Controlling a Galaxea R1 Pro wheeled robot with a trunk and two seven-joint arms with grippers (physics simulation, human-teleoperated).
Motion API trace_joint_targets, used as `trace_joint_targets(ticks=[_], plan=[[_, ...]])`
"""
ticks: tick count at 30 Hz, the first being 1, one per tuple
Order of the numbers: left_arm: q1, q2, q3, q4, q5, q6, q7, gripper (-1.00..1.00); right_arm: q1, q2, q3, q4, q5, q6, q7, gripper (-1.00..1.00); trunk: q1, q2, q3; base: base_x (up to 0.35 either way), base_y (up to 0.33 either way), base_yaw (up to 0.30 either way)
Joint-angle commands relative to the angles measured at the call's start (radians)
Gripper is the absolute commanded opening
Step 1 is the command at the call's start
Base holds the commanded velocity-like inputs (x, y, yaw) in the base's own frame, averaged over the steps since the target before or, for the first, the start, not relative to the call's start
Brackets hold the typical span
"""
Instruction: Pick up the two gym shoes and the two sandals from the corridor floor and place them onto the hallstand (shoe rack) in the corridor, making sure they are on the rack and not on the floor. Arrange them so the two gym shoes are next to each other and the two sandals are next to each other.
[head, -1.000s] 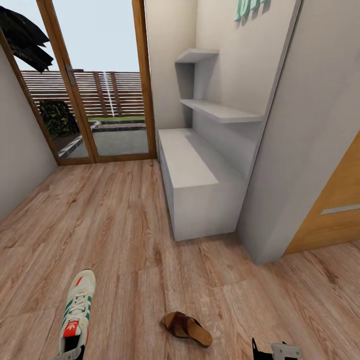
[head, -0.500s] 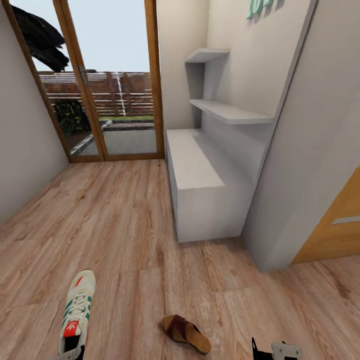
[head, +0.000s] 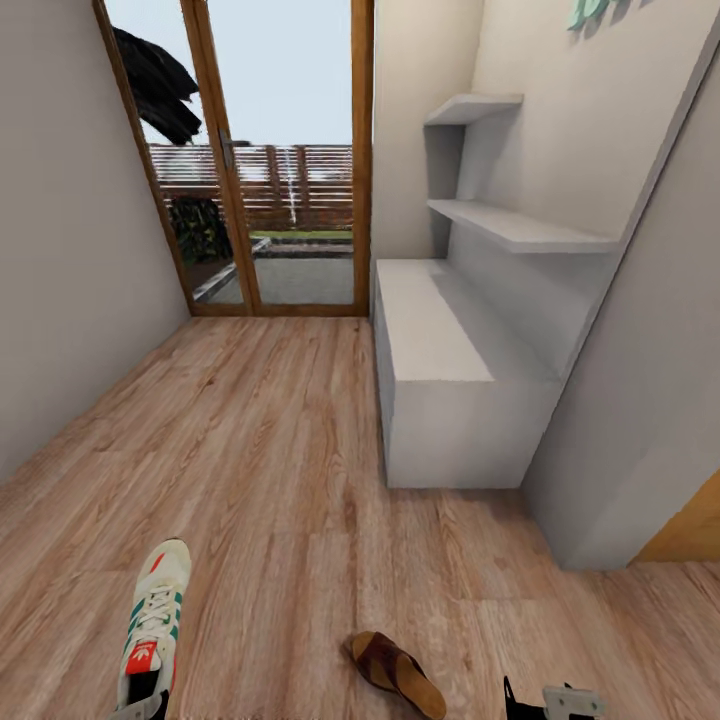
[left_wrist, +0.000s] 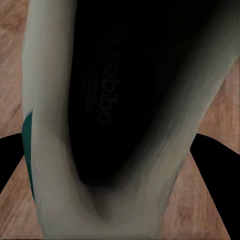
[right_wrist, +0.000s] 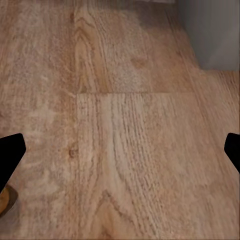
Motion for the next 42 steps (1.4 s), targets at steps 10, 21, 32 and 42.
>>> trace_joint_targets(ticks=[10, 21, 32, 42], plan=[[-0.001, 0.000, 0.006, 0.001, 0.005, -0.001, -0.011, -1.00, 0.000, 0.000, 0.000, -0.005, 0.006, -0.002, -0.005, 1.00, 0.000, 0.000, -0.003, 0.000, 0.000, 0.247], [-0.001, 0.000, 0.006, 0.001, 0.005, -0.001, -0.011, -1.00, 0.000, 0.000, 0.000, -0.004, 0.006, -0.002, -0.006, 1.00, 0.000, 0.000, -0.003, 0.000, 0.000, 0.006], [-0.001, 0.001, 0.006, 0.001, 0.005, -0.001, -0.011, -1.00, 0.000, 0.001, 0.000, -0.004, 0.006, -0.002, -0.006, 1.00, 0.000, 0.000, -0.003, 0.000, 0.000, 0.221], [-0.001, 0.001, 0.006, 0.001, 0.005, -0.001, -0.011, -1.00, 0.000, 0.002, 0.000, -0.002, 0.006, -0.002, -0.006, 1.00, 0.000, 0.000, -0.003, 0.000, 0.000, 0.275]])
